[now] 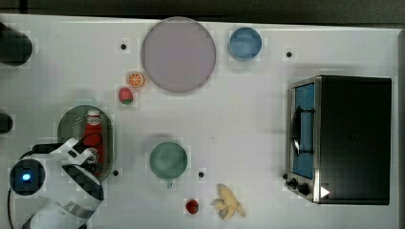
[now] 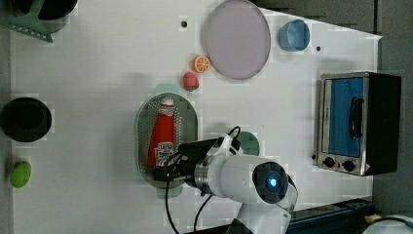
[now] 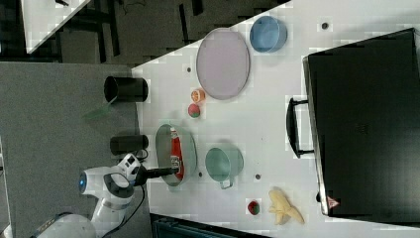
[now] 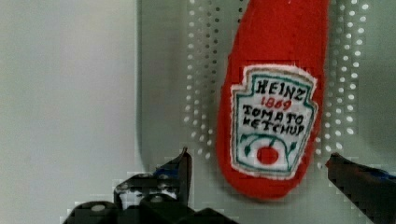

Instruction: Pick ketchup from strainer and place it on the table

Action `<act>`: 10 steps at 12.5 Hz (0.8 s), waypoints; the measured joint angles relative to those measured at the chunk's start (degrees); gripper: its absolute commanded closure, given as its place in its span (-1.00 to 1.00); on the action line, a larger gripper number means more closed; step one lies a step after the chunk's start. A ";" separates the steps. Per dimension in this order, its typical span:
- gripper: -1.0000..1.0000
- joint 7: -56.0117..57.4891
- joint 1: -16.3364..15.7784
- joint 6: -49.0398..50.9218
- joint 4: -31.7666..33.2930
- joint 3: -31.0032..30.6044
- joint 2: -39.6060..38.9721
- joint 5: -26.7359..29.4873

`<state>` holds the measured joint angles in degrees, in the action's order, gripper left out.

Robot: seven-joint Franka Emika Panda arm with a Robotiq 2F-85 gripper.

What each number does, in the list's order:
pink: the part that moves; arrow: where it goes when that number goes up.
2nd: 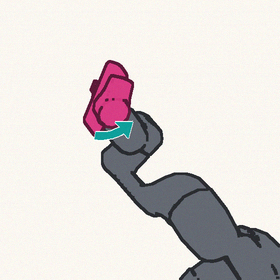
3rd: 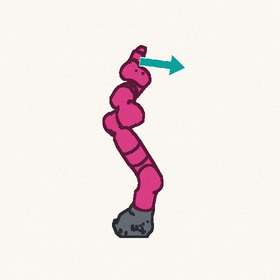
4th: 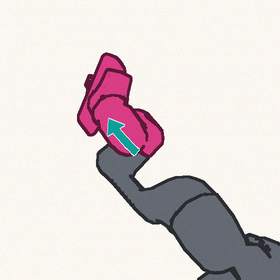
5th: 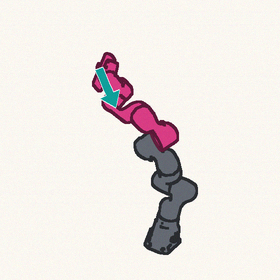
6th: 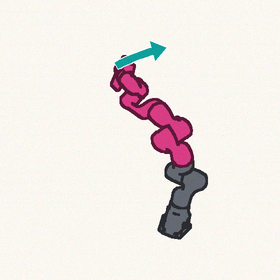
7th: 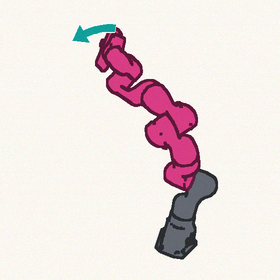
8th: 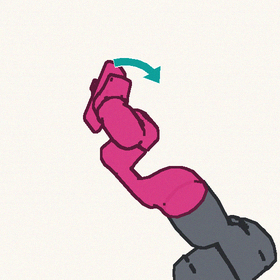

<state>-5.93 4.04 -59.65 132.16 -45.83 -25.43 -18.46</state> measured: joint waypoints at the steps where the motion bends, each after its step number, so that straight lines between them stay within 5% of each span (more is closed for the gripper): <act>1: -1.00 -0.77 -0.15 -0.84 0.00 0.81 -1.22 -1.18; 3: -1.00 -2.88 -0.20 -1.45 -1.12 2.07 -4.36 -6.92; 7: -1.00 -7.37 -0.86 -1.62 -4.48 4.59 -11.39 -9.82; 8: -0.91 -7.89 -1.87 -2.01 -5.37 5.76 -12.62 -10.03; 10: -0.43 -8.61 -2.95 -1.90 -5.82 6.91 -13.23 -10.49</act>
<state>-14.55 1.09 -61.55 126.34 -38.92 -38.66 -28.96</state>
